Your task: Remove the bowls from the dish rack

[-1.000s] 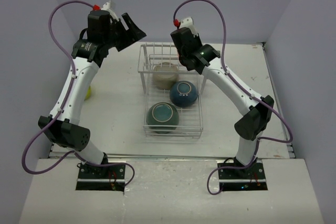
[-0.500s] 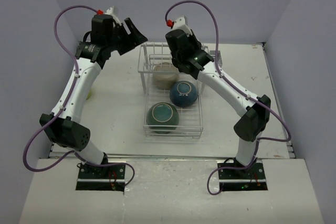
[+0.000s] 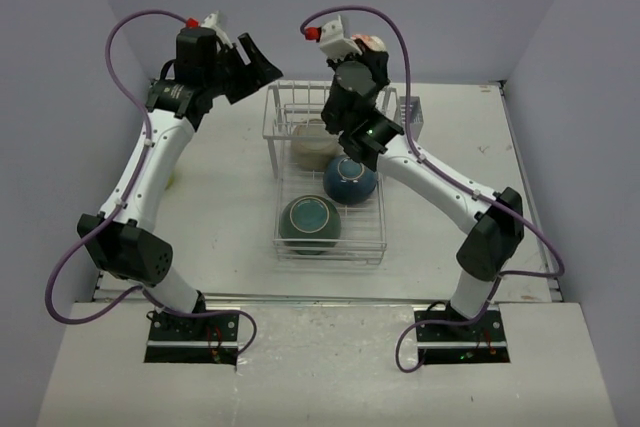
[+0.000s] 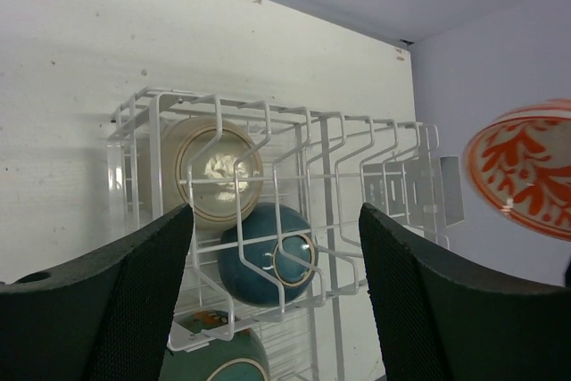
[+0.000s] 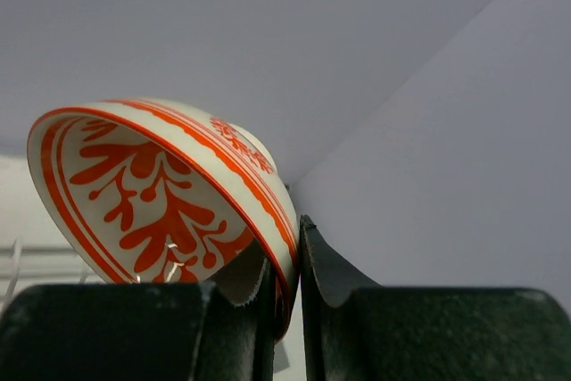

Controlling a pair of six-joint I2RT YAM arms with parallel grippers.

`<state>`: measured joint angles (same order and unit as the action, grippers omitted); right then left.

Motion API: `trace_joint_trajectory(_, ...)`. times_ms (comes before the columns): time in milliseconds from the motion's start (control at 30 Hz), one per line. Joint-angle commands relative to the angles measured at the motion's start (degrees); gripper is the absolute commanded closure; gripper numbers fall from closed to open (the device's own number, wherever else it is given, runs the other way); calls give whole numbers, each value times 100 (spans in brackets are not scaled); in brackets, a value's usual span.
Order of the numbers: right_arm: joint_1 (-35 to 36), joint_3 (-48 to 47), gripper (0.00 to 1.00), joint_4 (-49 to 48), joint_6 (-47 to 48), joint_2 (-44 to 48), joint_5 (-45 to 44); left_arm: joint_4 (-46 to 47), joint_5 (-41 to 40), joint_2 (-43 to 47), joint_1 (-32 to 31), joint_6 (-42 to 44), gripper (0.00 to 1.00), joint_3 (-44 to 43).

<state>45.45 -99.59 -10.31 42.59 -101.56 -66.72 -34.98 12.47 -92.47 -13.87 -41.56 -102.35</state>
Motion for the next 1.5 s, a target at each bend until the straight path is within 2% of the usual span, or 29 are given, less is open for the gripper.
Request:
trace_joint_trajectory(0,-10,-130,100,-3676,2707,427,-201,264,98,-26,68,-80,24,65)
trace_joint_trajectory(33,-27,-183,100,-4081,2998,383,-158,273,98,-26,77,-80,24,74)
trace_joint_trajectory(200,-492,-236,100,-4093,3115,505,-113,264,115,-17,77,-54,24,118)
trace_joint_trajectory(300,-1238,-175,100,-3928,2941,584,-358,273,115,35,77,-54,24,215)
trace_joint_trajectory(333,-1441,-166,100,-3230,2713,628,-412,290,115,53,77,-45,24,250)
trace_joint_trajectory(367,-1808,-209,100,-2606,1780,776,-430,308,115,79,77,-45,24,337)
trace_joint_trajectory(400,-1977,-366,100,-1547,979,847,-282,343,107,106,77,-28,24,382)
trace_joint_trajectory(433,-2309,-646,100,1231,-1231,874,-89,378,98,132,77,-19,24,434)
trace_joint_trajectory(467,-2495,-1267,100,2268,-2105,848,113,404,72,176,77,7,24,530)
trace_joint_trajectory(533,-2873,-1449,100,3564,-3146,839,569,431,37,202,77,78,24,601)
trace_joint_trajectory(600,-3033,-1370,100,4251,-3536,901,808,413,-16,255,69,165,24,619)
trace_joint_trajectory(633,-3103,-1396,100,4682,-4208,884,1297,405,-60,264,77,192,24,619)
trace_joint_trajectory(667,-3278,-1588,100,5531,-4693,735,1476,404,-87,282,77,236,24,628)
trace_joint_trajectory(700,-3280,-1712,100,5539,-5064,734,1678,396,-104,290,69,254,24,637)
trace_joint_trajectory(733,-3541,-1817,100,6314,-5816,551,1975,387,-122,299,77,262,24,637)
trace_joint_trajectory(767,-3674,-1801,100,6530,-6136,532,2483,378,-131,325,77,289,24,637)
trace_joint_trajectory(867,-3973,-1180,100,6603,-6736,733,3206,378,-201,396,69,341,24,716)
trace_joint_trajectory(967,-4482,-460,100,6603,-7342,953,4022,378,-245,492,77,420,24,874)
trace_joint_trajectory(1000,-4849,-256,100,6577,-7561,1006,4261,378,-254,519,69,447,24,918)
trace_joint_trajectory(1233,-5424,1650,100,5997,-7915,1463,5344,326,-552,835,77,711,24,1384)
trace_joint_trajectory(1467,-5749,2830,100,5443,-8240,1648,6064,281,-667,1046,86,904,24,1586)
